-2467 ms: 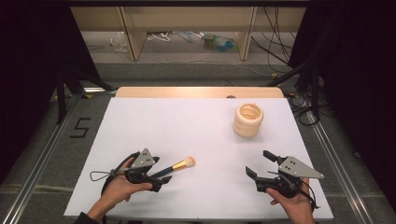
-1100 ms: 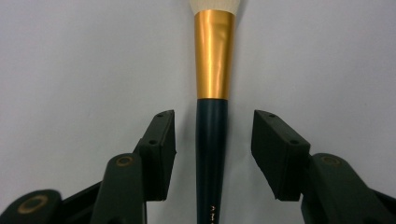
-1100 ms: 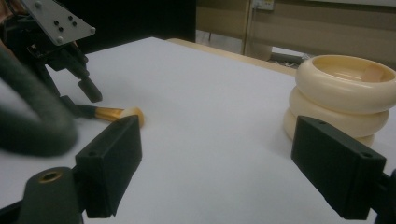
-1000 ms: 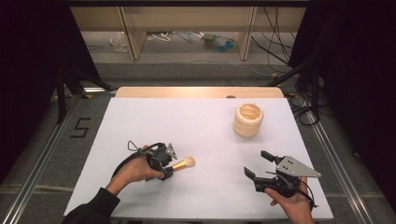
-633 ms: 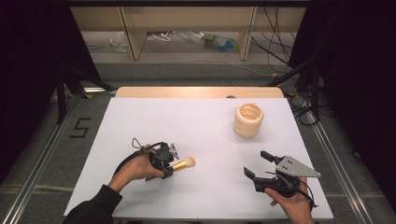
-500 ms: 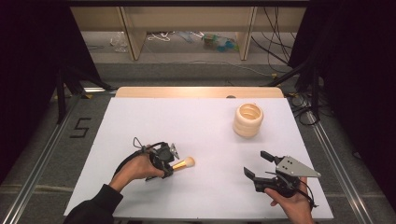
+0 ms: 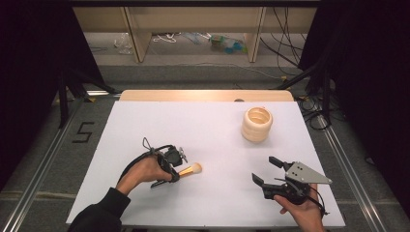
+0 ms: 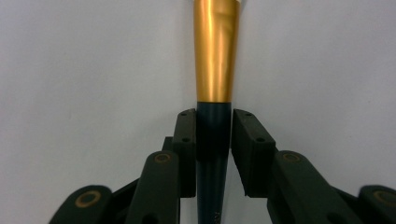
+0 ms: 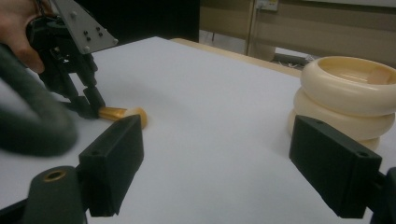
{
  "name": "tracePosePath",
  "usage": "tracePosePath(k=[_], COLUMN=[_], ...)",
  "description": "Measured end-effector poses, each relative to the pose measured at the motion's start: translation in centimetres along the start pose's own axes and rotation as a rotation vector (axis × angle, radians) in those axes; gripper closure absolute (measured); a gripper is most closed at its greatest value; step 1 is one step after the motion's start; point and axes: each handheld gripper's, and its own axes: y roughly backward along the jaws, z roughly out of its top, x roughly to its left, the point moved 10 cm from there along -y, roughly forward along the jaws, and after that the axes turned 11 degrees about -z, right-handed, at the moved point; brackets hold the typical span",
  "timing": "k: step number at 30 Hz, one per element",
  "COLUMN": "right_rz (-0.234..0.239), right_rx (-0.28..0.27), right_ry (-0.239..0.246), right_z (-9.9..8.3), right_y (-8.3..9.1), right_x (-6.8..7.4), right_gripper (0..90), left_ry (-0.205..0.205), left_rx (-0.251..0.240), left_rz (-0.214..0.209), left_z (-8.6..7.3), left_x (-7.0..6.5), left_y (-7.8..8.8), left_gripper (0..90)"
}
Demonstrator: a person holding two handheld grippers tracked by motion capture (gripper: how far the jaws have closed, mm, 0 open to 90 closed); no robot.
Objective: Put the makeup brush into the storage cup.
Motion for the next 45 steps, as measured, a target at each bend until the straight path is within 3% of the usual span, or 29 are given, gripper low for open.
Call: tracePosePath(k=[9,14,15,23,24,26,27,30,36,37,38,40,45], right_rz=[0.0,0.014,0.006,0.003,0.009,0.009,0.006,0.0,0.002,0.004,0.005,0.009,0.007], right_rx=[0.0,-0.017,0.0,-0.005,-0.001,-0.002,-0.002,-0.019,-0.013,-0.005,-0.007,-0.004,0.003], right_ry=[0.002,-0.011,0.001,0.001,-0.003,-0.002,0.0,0.01,0.005,-0.003,-0.004,-0.004,0.002], right_z=[0.0,0.1,0.0,0.0,0.0,0.0,0.0,0.1,0.1,0.0,0.0,0.0,-0.1], right_y=[0.0,-0.2,-0.1,-0.1,-0.1,-0.1,-0.1,-0.3,-0.2,-0.2,-0.2,-0.2,-0.2], right_x=[0.0,0.3,0.2,0.2,0.3,0.3,0.3,0.1,0.1,0.2,0.2,0.2,0.2], right_gripper=[19.1,19.2,19.3,19.5,19.6,19.7,19.7,19.7,19.8,19.8,19.8,19.8,19.8], left_ry=[-0.001,-0.021,-0.024,-0.014,-0.028,-0.003,0.021,0.026,-0.054,-0.018,-0.02,-0.038,-0.039], left_rx=[0.002,0.004,0.002,-0.055,-0.059,-0.09,-0.133,-0.167,-0.268,-0.335,-0.363,-0.385,-0.446], left_rz=[-0.005,-0.005,-0.009,-0.046,-0.051,-0.063,-0.066,-0.063,-0.016,-0.02,-0.02,-0.006,0.016], left_z=[0.0,0.0,0.0,0.1,0.2,0.5,0.9,1.2,2.9,3.5,3.8,4.1,4.5], left_x=[0.0,0.1,0.1,0.1,0.1,-0.3,-0.5,-0.6,-0.2,-0.4,-0.4,-0.1,0.1], left_y=[0.0,0.0,0.0,0.3,0.4,0.6,0.7,1.2,2.6,2.6,2.8,3.2,4.0], left_gripper=[74.0,74.1,74.1,74.3,74.3,74.3,74.3,74.3,74.3,74.3,74.3,74.2,74.2])
